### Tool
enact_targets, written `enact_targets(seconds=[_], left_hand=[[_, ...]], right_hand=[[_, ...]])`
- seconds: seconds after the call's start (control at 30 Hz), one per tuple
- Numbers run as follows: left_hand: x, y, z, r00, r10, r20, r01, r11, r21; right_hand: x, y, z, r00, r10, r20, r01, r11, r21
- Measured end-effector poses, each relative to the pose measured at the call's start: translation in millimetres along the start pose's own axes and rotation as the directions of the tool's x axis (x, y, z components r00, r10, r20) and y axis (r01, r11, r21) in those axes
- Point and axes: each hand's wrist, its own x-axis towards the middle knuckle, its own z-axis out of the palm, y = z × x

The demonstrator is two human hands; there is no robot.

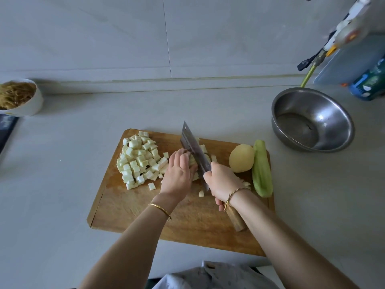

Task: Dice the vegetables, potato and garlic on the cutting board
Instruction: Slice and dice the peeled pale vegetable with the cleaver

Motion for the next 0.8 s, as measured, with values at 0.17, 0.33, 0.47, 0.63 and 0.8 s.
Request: enact_targets(seconds=[0.17,0.33,0.47,0.63,0.8], left_hand=[[0.4,-1.1,0.3,1.000,-0.005,0.001,0.005,0.999,-0.031],[0.0,-2.2,-5.0,1.000,-0.008,0.008,0.008,0.998,-0.065],[0.5,-1.2,-9.6,0.999,-0.025,-0.024,0.022,0.994,-0.106],[1.7,3.0,-12.2,0.996,-0.088,-0.023,0.083,0.984,-0.158],[7.3,0.8,-23.3,0.991,-0.136,0.003,0.134,0.974,-0.181]], right_hand=[[3.9,12.0,23.3,0.991,-0.021,-0.134,0.017,0.999,-0.032],[3.7,19.7,25.5,0.988,-0.007,-0.152,0.013,0.999,0.039],[-0.3,24.8,25.1,0.987,-0.016,-0.161,0.044,0.984,0.172],[-12.0,32.0,18.0,0.973,-0.055,-0.223,0.103,0.972,0.210],[-20.8,29.4,3.1,0.948,-0.133,-0.288,0.180,0.973,0.143]])
